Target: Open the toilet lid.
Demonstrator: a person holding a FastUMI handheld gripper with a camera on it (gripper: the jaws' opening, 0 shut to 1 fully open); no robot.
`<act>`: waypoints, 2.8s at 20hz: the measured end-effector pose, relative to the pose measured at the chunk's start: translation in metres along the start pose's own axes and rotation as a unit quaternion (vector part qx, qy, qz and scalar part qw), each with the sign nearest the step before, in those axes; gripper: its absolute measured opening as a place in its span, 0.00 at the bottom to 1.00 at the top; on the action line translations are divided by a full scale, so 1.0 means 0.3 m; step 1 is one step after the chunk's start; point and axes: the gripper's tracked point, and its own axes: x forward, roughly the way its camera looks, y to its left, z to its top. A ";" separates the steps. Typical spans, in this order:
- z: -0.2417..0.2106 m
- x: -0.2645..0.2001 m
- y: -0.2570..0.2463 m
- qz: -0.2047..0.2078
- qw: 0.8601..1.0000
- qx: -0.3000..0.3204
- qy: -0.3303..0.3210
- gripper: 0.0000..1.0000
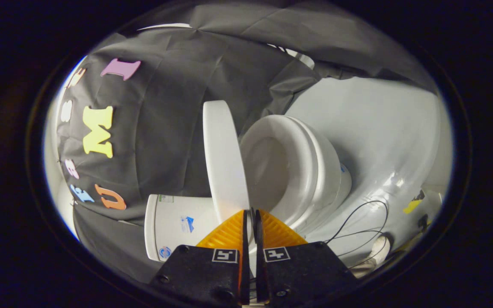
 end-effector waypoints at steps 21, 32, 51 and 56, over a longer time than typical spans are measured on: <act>-0.082 -0.067 0.289 -0.049 0.981 -0.183 -0.050 0.08; -0.153 -0.068 0.406 -0.076 0.964 -0.246 -0.067 0.08; -0.359 -0.042 0.675 -0.067 0.928 -0.359 -0.079 0.08; -0.421 -0.023 0.741 -0.064 0.919 -0.380 -0.077 0.12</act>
